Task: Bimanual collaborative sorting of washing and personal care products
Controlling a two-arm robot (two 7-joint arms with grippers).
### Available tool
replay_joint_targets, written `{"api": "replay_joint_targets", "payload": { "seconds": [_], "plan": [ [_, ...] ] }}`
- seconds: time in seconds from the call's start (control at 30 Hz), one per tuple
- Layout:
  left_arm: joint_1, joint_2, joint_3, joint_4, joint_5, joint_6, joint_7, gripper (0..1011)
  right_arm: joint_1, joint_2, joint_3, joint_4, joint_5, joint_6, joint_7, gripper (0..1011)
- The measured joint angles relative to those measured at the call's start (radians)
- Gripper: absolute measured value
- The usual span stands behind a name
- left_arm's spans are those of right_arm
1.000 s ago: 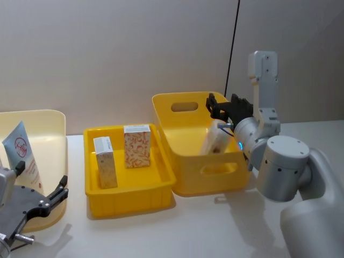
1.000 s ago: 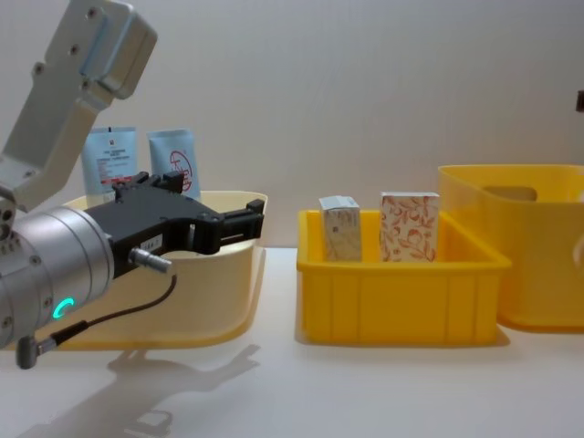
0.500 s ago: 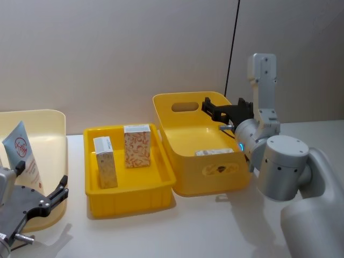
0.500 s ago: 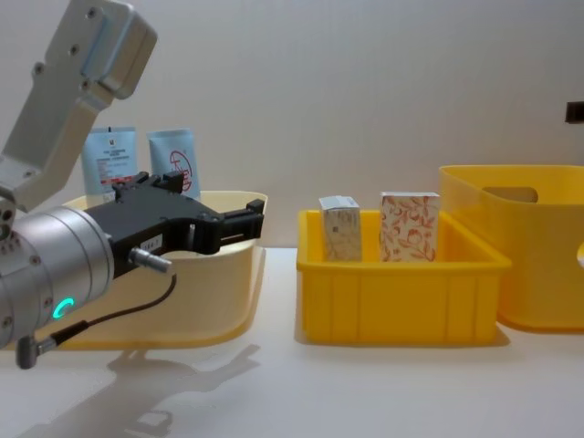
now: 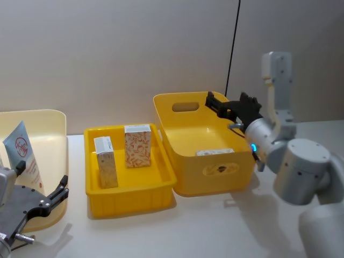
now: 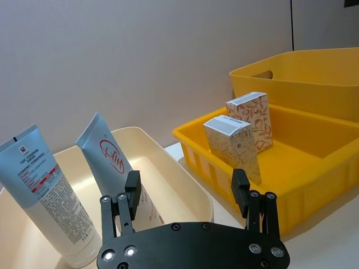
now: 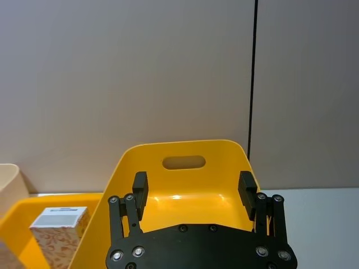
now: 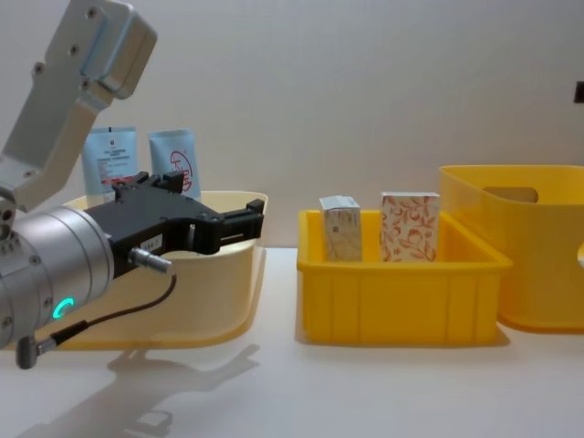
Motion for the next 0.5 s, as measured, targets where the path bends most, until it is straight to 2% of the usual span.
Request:
{"api": "replay_joint_targets", "payload": {
  "seconds": [0.33, 0.5],
  "plan": [
    [0.0, 0.0, 0.0, 0.0, 0.0, 0.0, 0.0, 1003, -0.064, 0.062, 0.069, -0.075, 0.094, -0.036, 0.145, 1001],
    [0.0, 0.0, 0.0, 0.0, 0.001, 0.0, 0.0, 1003, -0.084, 0.082, 0.092, -0.1, 0.125, -0.046, 0.19, 1001]
  ]
}}
